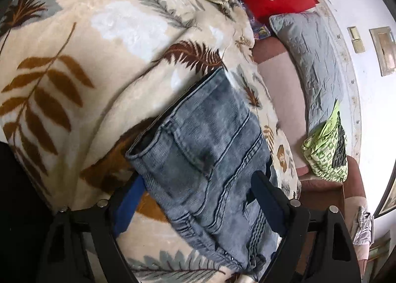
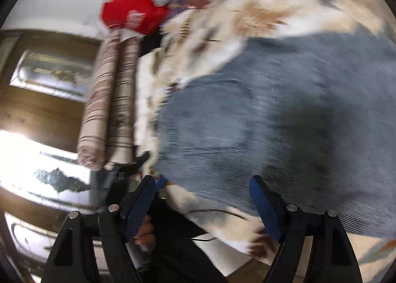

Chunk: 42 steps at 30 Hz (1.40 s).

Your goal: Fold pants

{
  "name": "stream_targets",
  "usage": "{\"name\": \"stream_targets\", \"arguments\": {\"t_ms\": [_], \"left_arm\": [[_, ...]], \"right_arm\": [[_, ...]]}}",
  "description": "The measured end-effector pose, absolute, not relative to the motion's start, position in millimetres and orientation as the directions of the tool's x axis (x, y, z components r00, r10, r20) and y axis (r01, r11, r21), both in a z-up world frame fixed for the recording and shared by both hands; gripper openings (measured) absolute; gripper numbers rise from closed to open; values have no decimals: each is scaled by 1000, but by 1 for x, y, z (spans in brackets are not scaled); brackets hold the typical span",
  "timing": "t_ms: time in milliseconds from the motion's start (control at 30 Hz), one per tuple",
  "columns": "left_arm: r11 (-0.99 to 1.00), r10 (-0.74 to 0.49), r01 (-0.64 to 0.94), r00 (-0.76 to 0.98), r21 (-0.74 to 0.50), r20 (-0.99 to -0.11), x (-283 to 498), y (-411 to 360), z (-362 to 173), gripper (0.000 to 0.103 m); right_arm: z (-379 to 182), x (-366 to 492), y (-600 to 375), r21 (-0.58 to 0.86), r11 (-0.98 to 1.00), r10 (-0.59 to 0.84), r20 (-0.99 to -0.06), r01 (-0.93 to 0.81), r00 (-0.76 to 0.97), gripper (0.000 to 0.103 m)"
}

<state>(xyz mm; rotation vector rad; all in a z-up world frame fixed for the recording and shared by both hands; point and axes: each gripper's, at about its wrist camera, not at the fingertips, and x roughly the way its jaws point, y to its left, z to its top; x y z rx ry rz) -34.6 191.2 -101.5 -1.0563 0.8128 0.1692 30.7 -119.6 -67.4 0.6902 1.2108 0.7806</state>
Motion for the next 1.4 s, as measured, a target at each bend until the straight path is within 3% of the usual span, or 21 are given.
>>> {"name": "stream_targets", "arguments": {"t_ms": [100, 167, 300, 400, 500, 633, 733, 967, 1133, 1300, 1400], "left_arm": [[520, -234, -515, 681, -681, -694, -26, 191, -106, 51], [529, -217, -537, 663, -657, -717, -25, 194, -111, 31], [542, -193, -551, 653, -635, -732, -29, 197, -113, 17], [565, -171, -550, 651, -615, -739, -28, 194, -110, 14], [581, -157, -548, 650, -602, -743, -28, 190, -104, 10], [628, -123, -527, 659, -573, -742, -25, 182, -87, 9], [724, -65, -463, 693, -512, -718, -19, 161, -55, 9], [945, -12, -191, 790, -264, -613, -2, 48, 27, 8], [992, -114, 63, 801, -105, -587, -1, -63, 43, 8], [963, -211, 267, 701, -23, -681, 0, -163, 2, 9], [925, -187, 380, 483, 12, -855, 18, -206, -71, 14]], "right_arm": [[-86, 45, -95, 855, 508, 860, -496, -106, 118, 81], [-128, 57, -74, 845, 535, 844, -534, 7, 36, 80], [-113, 57, -67, 822, 569, 821, -569, -1, 41, 79], [-98, 58, -59, 822, 567, 823, -564, -47, 63, 80], [-133, 62, -48, 770, 638, 770, -638, -21, 16, 82], [-106, 55, -65, 822, 568, 823, -565, -42, 60, 82], [-78, 40, -116, 841, 535, 837, -515, -80, 184, 82], [-74, -5, -281, 833, 552, 714, -494, 36, 497, 82], [-95, -32, -363, 869, 478, 635, -443, 129, 633, 82], [-106, -42, -399, 892, 418, 611, -416, 172, 673, 82], [-114, -47, -406, 899, 392, 608, -413, 195, 678, 82]]}}
